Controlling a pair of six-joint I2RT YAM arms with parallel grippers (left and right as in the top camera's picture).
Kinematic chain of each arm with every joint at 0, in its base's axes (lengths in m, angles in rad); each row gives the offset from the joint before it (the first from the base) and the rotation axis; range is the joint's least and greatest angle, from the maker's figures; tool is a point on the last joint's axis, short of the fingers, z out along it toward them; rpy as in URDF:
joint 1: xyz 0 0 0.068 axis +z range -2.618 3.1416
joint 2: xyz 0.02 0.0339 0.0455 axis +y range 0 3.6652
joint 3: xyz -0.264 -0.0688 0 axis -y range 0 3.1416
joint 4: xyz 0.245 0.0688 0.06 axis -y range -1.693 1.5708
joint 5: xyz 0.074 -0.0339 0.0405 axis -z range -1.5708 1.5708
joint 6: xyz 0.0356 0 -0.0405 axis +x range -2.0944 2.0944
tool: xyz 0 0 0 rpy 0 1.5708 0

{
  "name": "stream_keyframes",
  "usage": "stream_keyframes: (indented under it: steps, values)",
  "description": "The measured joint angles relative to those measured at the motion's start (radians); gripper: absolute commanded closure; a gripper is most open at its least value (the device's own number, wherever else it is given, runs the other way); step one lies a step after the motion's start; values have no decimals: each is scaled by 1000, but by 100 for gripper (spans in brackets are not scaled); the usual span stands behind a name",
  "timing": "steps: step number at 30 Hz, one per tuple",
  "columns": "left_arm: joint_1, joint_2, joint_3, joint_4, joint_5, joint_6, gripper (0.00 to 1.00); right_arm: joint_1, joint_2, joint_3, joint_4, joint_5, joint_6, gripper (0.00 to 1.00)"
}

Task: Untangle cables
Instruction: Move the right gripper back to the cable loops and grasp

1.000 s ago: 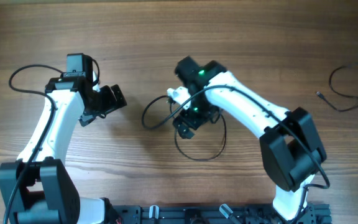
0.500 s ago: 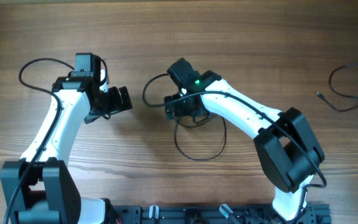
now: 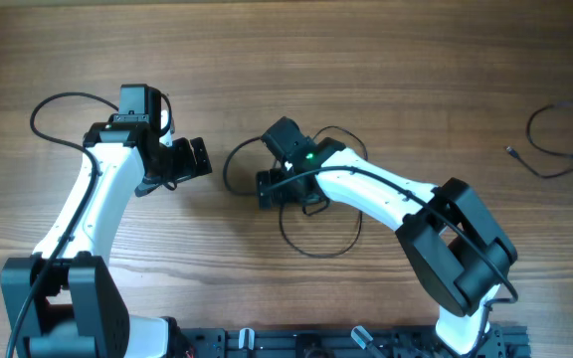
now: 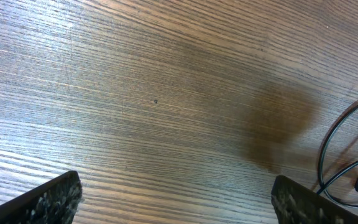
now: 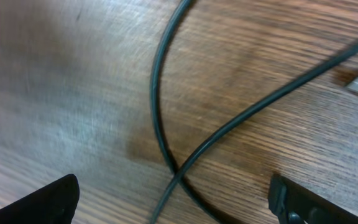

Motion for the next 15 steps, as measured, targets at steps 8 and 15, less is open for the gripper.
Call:
stream_keyframes:
  steps: [8,15]
  values:
    - [0,0,0,0,0,0,0,5,-35,-75,20,-8,-325,34]
    - [0,0,0,0,0,0,0,4,-53,-153,174,-15,-325,95]
